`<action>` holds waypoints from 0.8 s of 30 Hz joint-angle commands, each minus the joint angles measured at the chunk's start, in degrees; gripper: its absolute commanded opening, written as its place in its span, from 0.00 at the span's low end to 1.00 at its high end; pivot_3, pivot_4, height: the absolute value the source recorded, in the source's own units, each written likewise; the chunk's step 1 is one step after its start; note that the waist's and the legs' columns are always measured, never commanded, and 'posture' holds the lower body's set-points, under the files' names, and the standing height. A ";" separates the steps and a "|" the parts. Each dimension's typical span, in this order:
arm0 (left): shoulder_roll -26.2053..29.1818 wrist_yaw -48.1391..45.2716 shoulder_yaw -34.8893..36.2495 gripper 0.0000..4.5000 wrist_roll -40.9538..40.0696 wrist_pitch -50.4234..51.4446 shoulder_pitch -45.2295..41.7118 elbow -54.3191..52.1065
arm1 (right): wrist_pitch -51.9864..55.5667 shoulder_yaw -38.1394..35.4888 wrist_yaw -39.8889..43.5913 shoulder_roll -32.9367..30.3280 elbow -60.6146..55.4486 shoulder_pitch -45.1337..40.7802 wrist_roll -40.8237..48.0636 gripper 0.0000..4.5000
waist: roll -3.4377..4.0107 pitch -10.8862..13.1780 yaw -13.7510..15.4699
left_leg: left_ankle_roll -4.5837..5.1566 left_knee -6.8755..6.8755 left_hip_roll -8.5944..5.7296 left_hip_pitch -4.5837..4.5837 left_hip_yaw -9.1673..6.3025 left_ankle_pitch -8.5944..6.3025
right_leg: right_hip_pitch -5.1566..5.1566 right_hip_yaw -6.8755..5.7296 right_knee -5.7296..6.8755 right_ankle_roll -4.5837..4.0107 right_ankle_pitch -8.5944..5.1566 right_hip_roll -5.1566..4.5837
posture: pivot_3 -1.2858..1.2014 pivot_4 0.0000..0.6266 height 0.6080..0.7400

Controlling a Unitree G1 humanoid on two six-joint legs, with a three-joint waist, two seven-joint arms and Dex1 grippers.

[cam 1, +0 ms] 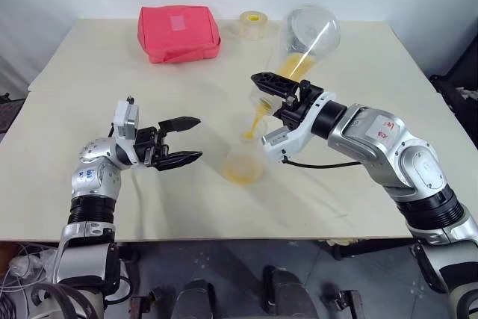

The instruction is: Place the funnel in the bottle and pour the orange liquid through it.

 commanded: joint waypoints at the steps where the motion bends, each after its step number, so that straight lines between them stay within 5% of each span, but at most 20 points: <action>1: 0.28 -4.23 -0.13 1.00 -1.27 0.08 -0.55 -0.94 | -0.21 -1.97 -1.54 0.40 -0.78 -1.70 -0.11 0.63 | 0.00 0.00 -0.02 | 0.00 0.00 0.00 0.00 0.00 0.00 | 0.00 0.00 0.00 0.00 0.00 0.00 | 0.52 0.24 1.00; 24: 0.41 -4.03 -0.07 1.00 -1.38 0.17 -0.46 -1.10 | -2.83 -1.36 -3.26 1.43 0.36 -2.80 -1.34 0.63 | 0.00 0.00 -0.02 | 0.00 0.00 0.00 0.00 0.00 0.00 | 0.00 0.00 0.00 0.00 0.00 0.00 | 0.52 0.24 1.00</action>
